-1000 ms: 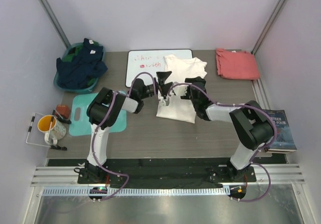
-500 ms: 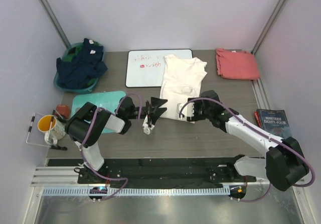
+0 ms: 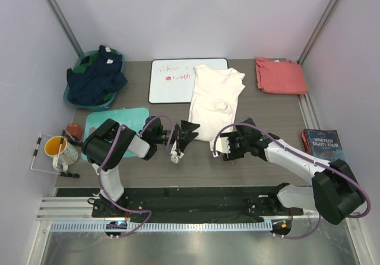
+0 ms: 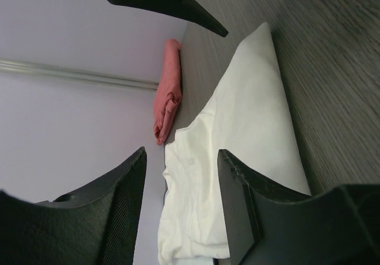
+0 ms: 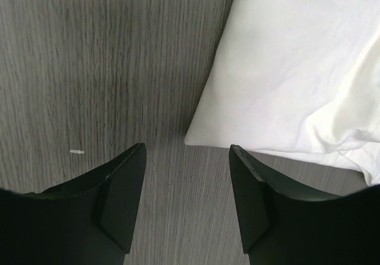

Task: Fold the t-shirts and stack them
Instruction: Fold the tshirt

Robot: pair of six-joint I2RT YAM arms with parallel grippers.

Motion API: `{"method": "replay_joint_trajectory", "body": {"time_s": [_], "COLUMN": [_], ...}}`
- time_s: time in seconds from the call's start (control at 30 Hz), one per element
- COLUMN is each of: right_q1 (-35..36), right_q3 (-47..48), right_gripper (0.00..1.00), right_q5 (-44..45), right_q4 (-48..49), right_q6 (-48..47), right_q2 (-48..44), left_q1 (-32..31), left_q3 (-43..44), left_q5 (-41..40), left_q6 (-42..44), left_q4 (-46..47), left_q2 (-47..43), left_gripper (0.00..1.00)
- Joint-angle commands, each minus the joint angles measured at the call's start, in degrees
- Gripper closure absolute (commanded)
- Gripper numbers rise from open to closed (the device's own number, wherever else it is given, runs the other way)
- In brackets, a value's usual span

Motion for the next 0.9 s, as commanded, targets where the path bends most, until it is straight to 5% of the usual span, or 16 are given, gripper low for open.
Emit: {"method": "replay_joint_trajectory", "body": {"time_s": [0.0,0.17,0.27,0.37,0.4,0.5,0.87], "right_q1": [0.8,0.8,0.8,0.8,0.8,0.8,0.8], "right_q3": [-1.6,-2.6,-2.4,-2.2,-2.2,-2.3,-1.8], "right_gripper": [0.37,0.37,0.38,0.38,0.38,0.38,0.38], "right_q5": [0.0,2.7,2.8,2.8,2.8,2.7,3.3], "right_q4": [6.9,12.8,14.3,14.4,14.3,14.9,15.2], "right_q6": [0.5,1.4,1.8,1.9,2.0,2.0,2.8], "right_q2": [1.8,4.6,5.7,6.0,6.1,6.4,7.0], "left_q1": [0.1,1.5,2.9,3.9,4.1,5.1,6.1], "left_q3": [2.3,5.2,7.8,16.4,20.5,28.0,27.4], "left_q5": [3.3,5.9,7.0,5.6,4.5,2.4,3.4], "left_q6": [6.5,8.0,15.0,28.7,37.4,51.3,60.9], "left_q4": [-7.3,-13.9,-28.2,-62.5,-85.1,-104.2,-109.2], "left_q2": [0.6,1.8,-0.2,-5.2,-5.6,-2.7,-0.7], "left_gripper": [0.50,0.50,0.51,0.55,0.57,0.60,0.57]}}
